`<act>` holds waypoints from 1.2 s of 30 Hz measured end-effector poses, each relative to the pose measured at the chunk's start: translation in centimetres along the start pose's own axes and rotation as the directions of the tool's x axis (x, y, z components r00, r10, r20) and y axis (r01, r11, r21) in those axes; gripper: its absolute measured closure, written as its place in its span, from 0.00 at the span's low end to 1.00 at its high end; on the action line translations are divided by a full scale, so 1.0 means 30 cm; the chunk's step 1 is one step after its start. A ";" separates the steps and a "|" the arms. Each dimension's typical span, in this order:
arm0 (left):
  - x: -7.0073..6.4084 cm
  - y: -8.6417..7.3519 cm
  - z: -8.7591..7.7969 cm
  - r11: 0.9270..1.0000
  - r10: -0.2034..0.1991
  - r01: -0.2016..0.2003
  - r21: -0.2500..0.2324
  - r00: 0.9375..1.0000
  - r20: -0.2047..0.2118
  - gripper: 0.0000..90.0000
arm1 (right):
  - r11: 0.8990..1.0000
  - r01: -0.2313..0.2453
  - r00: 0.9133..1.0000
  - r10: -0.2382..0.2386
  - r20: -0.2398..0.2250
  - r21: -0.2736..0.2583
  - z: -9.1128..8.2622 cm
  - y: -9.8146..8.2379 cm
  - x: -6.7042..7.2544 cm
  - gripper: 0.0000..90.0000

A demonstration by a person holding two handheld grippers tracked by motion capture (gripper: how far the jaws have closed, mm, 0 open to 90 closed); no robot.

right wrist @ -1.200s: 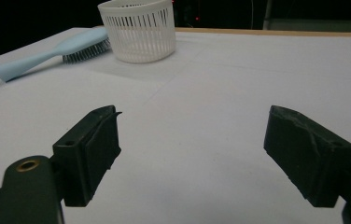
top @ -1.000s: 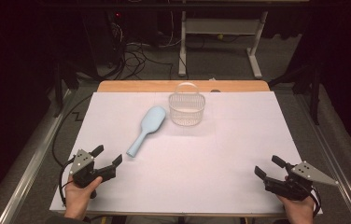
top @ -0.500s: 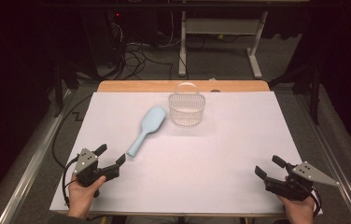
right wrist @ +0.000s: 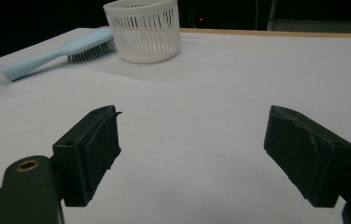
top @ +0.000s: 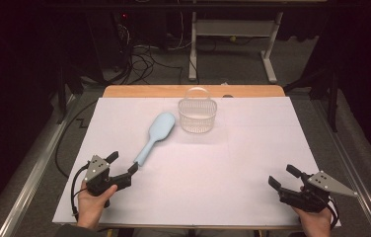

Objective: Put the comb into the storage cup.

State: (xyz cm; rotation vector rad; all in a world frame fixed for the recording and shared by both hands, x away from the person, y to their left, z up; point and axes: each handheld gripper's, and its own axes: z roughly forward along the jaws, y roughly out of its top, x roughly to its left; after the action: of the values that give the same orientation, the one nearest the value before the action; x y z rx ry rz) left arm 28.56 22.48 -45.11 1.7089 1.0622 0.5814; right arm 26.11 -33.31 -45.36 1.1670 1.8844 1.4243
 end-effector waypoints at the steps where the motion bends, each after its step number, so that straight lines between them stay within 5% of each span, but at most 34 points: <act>1: -0.002 0.002 0.003 1.000 0.002 -0.002 0.000 1.000 0.002 0.21 | 1.000 0.000 1.000 0.000 0.000 0.000 0.000 0.000 0.000 0.21; 36: -0.035 0.058 0.110 0.999 0.028 -0.028 0.028 0.999 0.020 0.23 | 1.000 0.001 1.000 -0.001 -0.011 0.008 0.004 0.000 -0.001 0.22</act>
State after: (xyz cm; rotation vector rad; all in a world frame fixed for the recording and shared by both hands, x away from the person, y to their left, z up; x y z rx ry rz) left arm 31.27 19.75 -44.68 1.7530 1.0388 0.5688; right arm 26.24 -33.27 -45.40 1.1641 1.8992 1.4264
